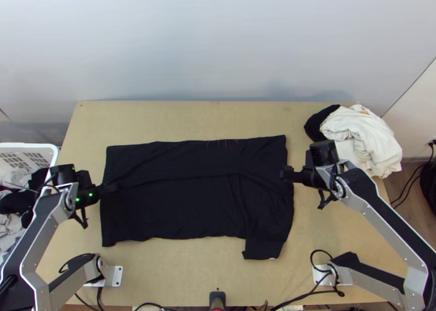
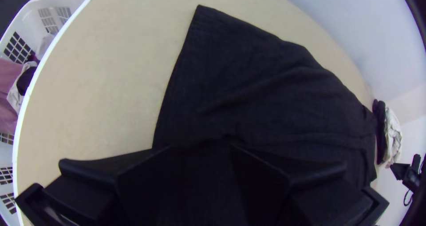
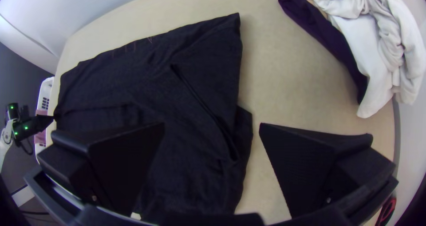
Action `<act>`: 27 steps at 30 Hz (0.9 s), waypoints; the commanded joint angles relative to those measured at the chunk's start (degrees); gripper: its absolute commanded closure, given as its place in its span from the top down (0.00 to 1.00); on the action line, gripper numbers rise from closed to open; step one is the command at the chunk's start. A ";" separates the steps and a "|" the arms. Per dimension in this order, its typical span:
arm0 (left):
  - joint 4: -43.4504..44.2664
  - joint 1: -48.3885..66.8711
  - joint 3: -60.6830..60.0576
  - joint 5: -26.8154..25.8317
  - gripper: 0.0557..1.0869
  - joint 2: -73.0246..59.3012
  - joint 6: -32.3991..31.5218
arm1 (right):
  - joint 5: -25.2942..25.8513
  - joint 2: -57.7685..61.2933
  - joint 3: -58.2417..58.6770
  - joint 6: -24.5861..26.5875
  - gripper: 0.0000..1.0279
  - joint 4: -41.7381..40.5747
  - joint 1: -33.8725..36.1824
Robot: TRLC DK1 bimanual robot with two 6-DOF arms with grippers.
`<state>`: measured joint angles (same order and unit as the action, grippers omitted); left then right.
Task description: Fold the t-shirt
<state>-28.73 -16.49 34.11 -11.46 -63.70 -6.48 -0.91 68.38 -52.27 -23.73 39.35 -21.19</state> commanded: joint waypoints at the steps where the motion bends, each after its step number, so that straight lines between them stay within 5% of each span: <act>1: -16.80 -1.97 6.06 -3.21 0.62 -0.37 10.00 | -0.06 -0.97 -4.42 0.26 0.97 3.80 0.27; 13: -26.82 -6.54 3.86 -1.81 0.62 1.39 26.43 | -1.11 -3.25 -5.47 1.58 0.97 9.78 -1.40; 27: -25.23 0.06 1.05 8.21 0.62 -1.07 29.42 | -2.34 -3.43 -4.86 2.02 0.97 11.62 -3.24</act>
<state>-55.16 -18.39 36.62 -7.86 -64.10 20.67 -3.07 65.12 -57.58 -21.82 50.50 -24.01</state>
